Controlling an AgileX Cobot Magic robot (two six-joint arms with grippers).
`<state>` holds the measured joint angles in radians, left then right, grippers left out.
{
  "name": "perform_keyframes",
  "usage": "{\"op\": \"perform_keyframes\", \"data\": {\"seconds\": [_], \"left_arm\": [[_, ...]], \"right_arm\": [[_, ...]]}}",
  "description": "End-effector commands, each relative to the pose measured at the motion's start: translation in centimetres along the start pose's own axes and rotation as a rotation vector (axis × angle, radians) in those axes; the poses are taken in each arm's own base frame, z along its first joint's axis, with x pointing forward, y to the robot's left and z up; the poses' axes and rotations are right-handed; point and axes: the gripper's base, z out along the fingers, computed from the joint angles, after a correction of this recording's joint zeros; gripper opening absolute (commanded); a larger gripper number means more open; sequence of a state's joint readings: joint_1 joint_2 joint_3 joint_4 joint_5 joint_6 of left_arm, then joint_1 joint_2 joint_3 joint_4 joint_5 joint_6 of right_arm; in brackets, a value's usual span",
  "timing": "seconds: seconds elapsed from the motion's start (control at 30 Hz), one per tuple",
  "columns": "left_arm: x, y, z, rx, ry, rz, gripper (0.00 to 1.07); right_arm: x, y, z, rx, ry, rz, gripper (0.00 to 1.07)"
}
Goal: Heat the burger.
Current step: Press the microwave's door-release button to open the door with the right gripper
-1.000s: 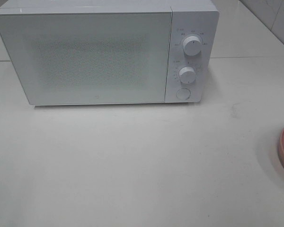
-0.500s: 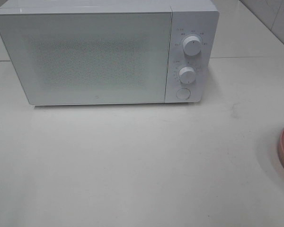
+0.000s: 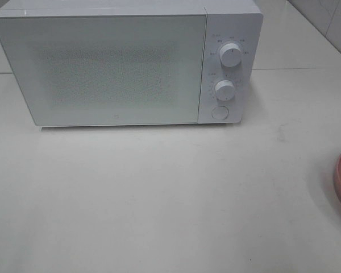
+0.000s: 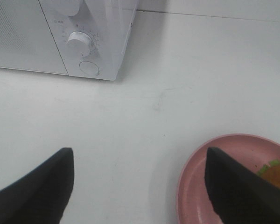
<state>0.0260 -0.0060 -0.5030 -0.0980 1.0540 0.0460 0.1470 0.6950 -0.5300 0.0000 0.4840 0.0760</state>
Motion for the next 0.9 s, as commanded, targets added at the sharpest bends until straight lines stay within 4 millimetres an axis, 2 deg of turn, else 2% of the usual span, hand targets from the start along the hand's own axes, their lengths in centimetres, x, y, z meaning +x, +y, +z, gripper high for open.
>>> {"op": "perform_keyframes", "data": {"seconds": [0.03, 0.07, 0.27, 0.33, 0.4, 0.63, 0.9], "left_arm": [[0.1, 0.0, -0.3, 0.0, -0.037, -0.001, 1.0], [0.1, 0.0, -0.3, 0.0, -0.037, -0.001, 1.0], [0.1, 0.0, -0.3, 0.0, -0.037, -0.001, 1.0], [0.1, 0.0, -0.3, 0.0, -0.037, -0.001, 1.0], [0.1, 0.0, -0.3, 0.0, -0.037, -0.001, 1.0], [0.1, 0.0, -0.3, 0.0, -0.037, -0.001, 1.0], [0.1, 0.0, -0.3, 0.0, -0.037, -0.001, 1.0]], "right_arm": [[-0.7, 0.0, 1.1, 0.003, -0.019, 0.005, 0.74], [-0.9, 0.0, 2.0, 0.004, -0.015, 0.005, 0.74], [-1.3, 0.0, 3.4, 0.004, -0.009, 0.005, 0.74], [-1.8, 0.0, 4.9, 0.001, -0.044, 0.004, 0.74], [-1.9, 0.0, 5.3, 0.0, -0.059, 0.004, 0.74], [-0.8, 0.0, 8.3, -0.013, -0.213, 0.003, 0.74], [0.1, -0.1, 10.4, -0.019, -0.284, 0.001, 0.74]]}}
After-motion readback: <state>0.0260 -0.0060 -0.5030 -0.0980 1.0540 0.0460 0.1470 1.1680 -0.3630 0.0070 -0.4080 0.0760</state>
